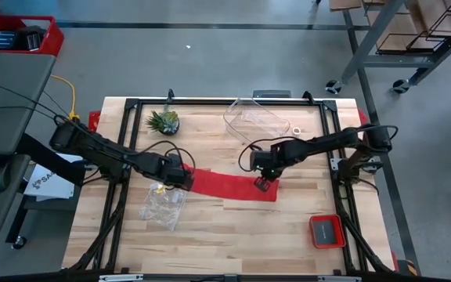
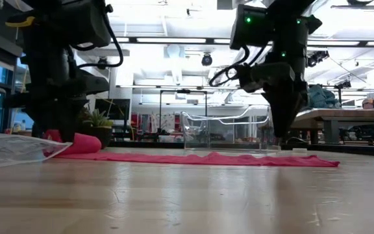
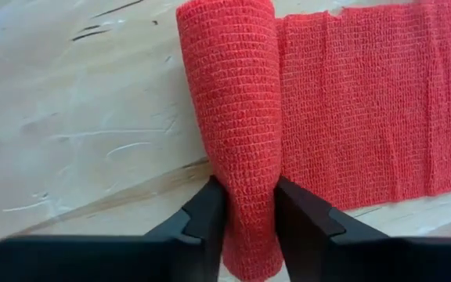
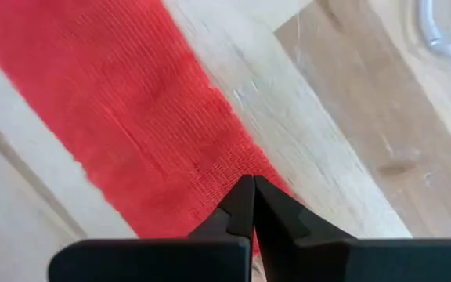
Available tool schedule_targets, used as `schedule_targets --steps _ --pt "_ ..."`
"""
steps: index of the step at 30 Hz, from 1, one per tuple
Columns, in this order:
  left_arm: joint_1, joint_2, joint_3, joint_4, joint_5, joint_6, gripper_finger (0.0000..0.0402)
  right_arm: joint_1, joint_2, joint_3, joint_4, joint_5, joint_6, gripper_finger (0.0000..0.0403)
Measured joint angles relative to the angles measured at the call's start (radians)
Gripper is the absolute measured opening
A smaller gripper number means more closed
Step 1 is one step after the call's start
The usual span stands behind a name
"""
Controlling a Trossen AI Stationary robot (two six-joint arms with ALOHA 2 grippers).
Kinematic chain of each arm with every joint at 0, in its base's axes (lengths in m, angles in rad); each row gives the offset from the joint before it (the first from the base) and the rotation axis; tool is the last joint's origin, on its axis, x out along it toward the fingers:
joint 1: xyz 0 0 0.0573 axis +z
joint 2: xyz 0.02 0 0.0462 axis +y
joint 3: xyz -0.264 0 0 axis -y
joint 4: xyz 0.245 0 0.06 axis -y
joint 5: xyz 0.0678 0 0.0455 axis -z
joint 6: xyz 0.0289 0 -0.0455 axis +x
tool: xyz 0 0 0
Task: Roll bandage
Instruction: Roll the red bandage
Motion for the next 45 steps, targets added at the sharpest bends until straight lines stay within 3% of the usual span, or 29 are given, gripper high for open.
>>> schedule_targets --steps 11,15,23,29,35,45 --pt "0.026 -0.155 0.0 -0.102 -0.093 -0.007 0.0188 -0.001 -0.042 0.0 0.009 0.028 -0.019 0.0" --pt "0.053 -0.2 0.001 -0.138 -0.101 0.037 0.0194 -0.009 -0.078 0.0 0.008 0.045 -0.022 0.0" --pt "0.138 -0.205 0.002 -0.213 0.0 0.193 0.0189 -0.014 -0.172 0.0 -0.008 0.042 0.059 0.0" --pt "0.208 -0.195 -0.047 -0.144 0.028 0.339 0.0158 -0.014 -0.222 0.0 -0.033 0.039 0.168 0.0" --pt "0.244 -0.195 -0.114 -0.096 0.077 0.412 0.0018 -0.02 -0.261 0.0 -0.072 0.035 0.276 0.0" --pt "0.232 -0.198 -0.146 0.044 0.101 0.244 0.0001 -0.02 -0.306 0.0 -0.174 0.047 0.261 0.0"
